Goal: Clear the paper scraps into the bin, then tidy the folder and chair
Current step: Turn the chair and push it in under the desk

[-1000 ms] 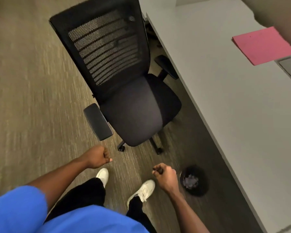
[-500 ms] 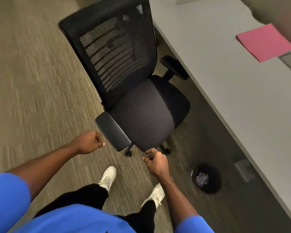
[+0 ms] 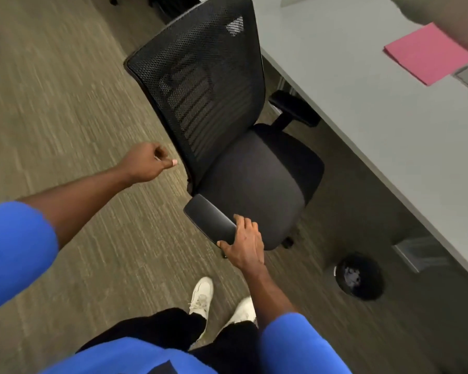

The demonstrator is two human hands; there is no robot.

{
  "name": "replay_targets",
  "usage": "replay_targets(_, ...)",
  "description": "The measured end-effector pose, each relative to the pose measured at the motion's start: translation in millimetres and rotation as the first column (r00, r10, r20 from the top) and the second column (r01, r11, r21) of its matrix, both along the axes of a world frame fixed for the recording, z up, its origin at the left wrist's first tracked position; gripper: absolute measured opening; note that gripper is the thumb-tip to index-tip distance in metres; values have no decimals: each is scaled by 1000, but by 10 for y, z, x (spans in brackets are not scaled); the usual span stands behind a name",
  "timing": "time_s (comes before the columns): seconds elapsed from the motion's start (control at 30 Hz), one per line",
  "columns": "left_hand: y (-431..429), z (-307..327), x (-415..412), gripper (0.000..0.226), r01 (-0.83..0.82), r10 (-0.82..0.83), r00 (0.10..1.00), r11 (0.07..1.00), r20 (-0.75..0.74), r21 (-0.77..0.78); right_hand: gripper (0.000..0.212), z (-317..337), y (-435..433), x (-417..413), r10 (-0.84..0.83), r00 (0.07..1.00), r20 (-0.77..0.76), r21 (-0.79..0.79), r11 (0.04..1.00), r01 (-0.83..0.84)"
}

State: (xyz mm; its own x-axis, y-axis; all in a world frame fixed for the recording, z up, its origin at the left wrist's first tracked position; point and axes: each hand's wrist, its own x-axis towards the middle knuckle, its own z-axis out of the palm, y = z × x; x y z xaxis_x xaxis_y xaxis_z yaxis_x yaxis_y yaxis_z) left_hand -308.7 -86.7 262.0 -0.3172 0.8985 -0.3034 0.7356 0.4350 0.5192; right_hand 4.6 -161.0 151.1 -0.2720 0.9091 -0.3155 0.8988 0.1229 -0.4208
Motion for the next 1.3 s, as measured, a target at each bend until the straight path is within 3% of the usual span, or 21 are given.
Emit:
replay_targets(0.1, 246, 158, -156, 89, -144, 132, 977, 988, 170, 59, 89, -85, 76, -69, 50, 997, 56, -15, 999, -49)
replay_targets(0.17, 377, 229, -191, 99, -203, 152, 932, 971, 328, 126, 89, -170, 98, -85, 89, 991, 102, -30, 996, -87)
replay_targets(0.27, 527, 225, -155, 83, -285, 164, 873, 936, 460, 208, 87, -304, 80, -123, 125, 980, 156, -76, 991, -114)
replay_targets(0.4, 694, 167, -166, 63, -349, 188, 834, 908, 519, 232, 85, -428, 36, -206, 126, 976, 180, -86, 990, -112)
replay_targets(0.53, 801, 142, -159, 63, -310, 166, 864, 919, 476, 243, 79, -478, 3, -191, 96, 976, 195, -50, 995, -88)
replay_targets(0.83, 567, 166, 61, 18, -248, 91, 856, 936, 508, 251, 79, -460, -13, 221, 96, 973, 208, -65, 994, -84)
replay_targets(1.13, 266, 199, 628, 39, -177, 63, 914, 952, 402, 251, 76, -418, 58, 952, 154, 941, 302, -41, 988, -148)
replay_targets(1.3, 131, 210, 909, 52, -109, 29, 942, 968, 334, 224, 72, -432, 5, 1251, 95, 941, 326, -35, 995, -89)
